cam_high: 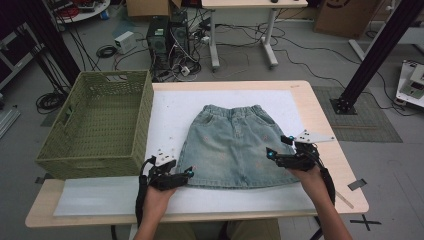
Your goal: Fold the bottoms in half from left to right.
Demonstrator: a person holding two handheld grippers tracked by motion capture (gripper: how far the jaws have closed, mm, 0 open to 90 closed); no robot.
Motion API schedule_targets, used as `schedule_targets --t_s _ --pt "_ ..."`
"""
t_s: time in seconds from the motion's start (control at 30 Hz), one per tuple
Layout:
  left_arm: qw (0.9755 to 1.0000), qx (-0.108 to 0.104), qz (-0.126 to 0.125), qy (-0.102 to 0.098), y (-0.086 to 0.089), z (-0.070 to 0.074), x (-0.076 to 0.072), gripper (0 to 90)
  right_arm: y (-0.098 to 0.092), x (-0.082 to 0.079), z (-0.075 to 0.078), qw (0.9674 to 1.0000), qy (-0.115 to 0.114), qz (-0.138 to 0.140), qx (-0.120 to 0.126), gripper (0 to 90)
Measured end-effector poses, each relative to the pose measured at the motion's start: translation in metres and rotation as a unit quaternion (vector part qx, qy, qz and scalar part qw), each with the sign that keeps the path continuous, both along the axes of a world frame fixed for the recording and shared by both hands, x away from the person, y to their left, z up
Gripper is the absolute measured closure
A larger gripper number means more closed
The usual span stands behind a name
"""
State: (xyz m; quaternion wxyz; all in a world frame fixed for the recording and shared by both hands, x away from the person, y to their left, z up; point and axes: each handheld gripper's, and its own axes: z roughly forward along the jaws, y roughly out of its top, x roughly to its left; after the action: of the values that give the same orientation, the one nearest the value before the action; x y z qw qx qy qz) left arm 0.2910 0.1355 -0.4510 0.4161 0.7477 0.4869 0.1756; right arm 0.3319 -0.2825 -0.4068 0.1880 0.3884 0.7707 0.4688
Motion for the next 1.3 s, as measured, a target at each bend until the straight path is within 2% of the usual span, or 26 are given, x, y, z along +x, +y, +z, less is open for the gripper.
schedule_targets --t_s 0.1,0.27,0.5,0.7,0.77,1.0,1.17,1.3 --pt "1.0 0.007 -0.001 0.001 -0.002 0.0 0.0 40.4 0.0 0.0 -0.001 1.0 0.001 0.0 0.0 21.9" --pt "1.0 0.007 0.002 0.007 -0.002 -0.001 0.0 51.0 -0.001 0.0 -0.001 0.9999 0.012 0.003 0.009 21.9" --pt "0.9998 0.013 0.011 0.008 -0.003 -0.001 0.0 64.2 0.002 0.001 -0.002 0.9997 0.018 0.012 0.01 23.1" --pt "0.9998 0.019 -0.002 0.003 -0.006 -0.001 -0.001 81.2 0.007 0.001 -0.003 0.9996 0.021 0.017 0.006 23.9" --pt "0.9999 0.016 -0.005 0.0 -0.005 0.0 -0.002 83.0 0.009 0.002 -0.004 0.9996 0.02 0.019 0.004 24.0" --pt "0.9997 -0.02 -0.006 -0.014 -0.001 0.001 -0.005 84.4 0.021 0.006 -0.003 0.9993 0.02 0.032 0.006 26.8" --pt "0.9994 -0.02 -0.014 -0.024 -0.001 0.003 -0.007 84.4 0.032 0.013 -0.001 0.999 0.021 0.035 0.018 26.7" --pt "0.9987 -0.031 -0.022 -0.035 -0.003 0.005 -0.008 84.9 0.046 0.024 0.002 0.9987 0.026 0.036 0.026 29.2"
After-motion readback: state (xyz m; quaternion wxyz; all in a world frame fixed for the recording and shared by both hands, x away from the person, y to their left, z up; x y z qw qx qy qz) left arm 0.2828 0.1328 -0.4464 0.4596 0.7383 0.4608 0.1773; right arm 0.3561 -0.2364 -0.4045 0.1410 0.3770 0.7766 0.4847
